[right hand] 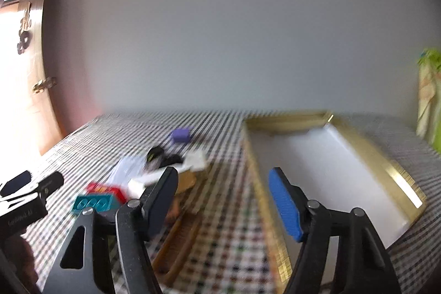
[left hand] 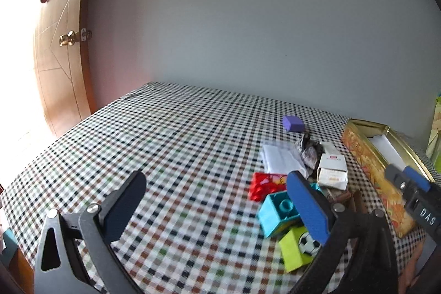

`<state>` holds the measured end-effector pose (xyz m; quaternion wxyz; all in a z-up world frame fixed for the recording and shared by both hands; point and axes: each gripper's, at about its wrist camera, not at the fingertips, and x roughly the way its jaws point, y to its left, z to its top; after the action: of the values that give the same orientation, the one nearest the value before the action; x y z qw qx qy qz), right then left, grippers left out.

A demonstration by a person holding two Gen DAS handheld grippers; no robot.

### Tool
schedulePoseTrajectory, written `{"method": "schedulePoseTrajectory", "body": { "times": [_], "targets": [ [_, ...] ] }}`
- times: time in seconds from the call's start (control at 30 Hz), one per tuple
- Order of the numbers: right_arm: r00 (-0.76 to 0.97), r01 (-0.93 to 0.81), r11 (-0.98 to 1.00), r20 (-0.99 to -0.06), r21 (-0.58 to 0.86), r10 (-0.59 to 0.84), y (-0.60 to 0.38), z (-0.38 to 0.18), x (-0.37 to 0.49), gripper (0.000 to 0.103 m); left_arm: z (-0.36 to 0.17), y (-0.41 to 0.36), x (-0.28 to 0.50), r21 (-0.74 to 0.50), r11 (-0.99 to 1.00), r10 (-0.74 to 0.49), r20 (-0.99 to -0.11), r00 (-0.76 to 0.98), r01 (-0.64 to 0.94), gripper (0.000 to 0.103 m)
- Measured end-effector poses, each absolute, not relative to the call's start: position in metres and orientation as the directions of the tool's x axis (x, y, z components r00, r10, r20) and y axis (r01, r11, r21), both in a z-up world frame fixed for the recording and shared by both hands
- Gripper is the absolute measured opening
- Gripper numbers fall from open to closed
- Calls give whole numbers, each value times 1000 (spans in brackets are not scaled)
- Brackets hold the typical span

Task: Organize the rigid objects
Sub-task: 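Move both grippers toward the pile of objects beside the gold tray, then grasp the lime-green soccer-ball block with the left gripper while the right grasps the brown comb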

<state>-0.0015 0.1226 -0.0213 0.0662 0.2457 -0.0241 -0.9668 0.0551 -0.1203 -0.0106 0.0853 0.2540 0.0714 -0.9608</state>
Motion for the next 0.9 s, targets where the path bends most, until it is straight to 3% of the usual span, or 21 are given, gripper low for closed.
{"method": "schedulePoseTrajectory", "body": {
  "times": [0.3,0.47,0.57,0.63,0.83,0.9],
  "targets": [
    [-724,156,-985,-669,80,-169,96,-47,-17,70,-16,-117,71,-85,-987,-68,-534,-842,133,102],
    [-639,142,-986,-753,86,-158,92,-62,-26,70,-15,-101,77,-40,-997,-35,-545,-838,68,94],
    [-628,155,-986,-764,65,-149,87,-63,-26,69,-18,-94,74,-33,-999,-13,-567,-823,38,79],
    [-624,171,-985,-770,30,-132,84,-63,-26,66,-21,-92,70,-53,-998,14,-599,-801,22,72],
    [-630,207,-978,-767,-12,-124,85,-63,-22,36,-24,-85,72,-110,-994,70,-625,-777,-2,69],
    [-630,214,-977,-765,-8,-132,89,-62,-18,31,-24,-80,72,-104,-995,72,-630,-773,-8,69]
  ]
}}
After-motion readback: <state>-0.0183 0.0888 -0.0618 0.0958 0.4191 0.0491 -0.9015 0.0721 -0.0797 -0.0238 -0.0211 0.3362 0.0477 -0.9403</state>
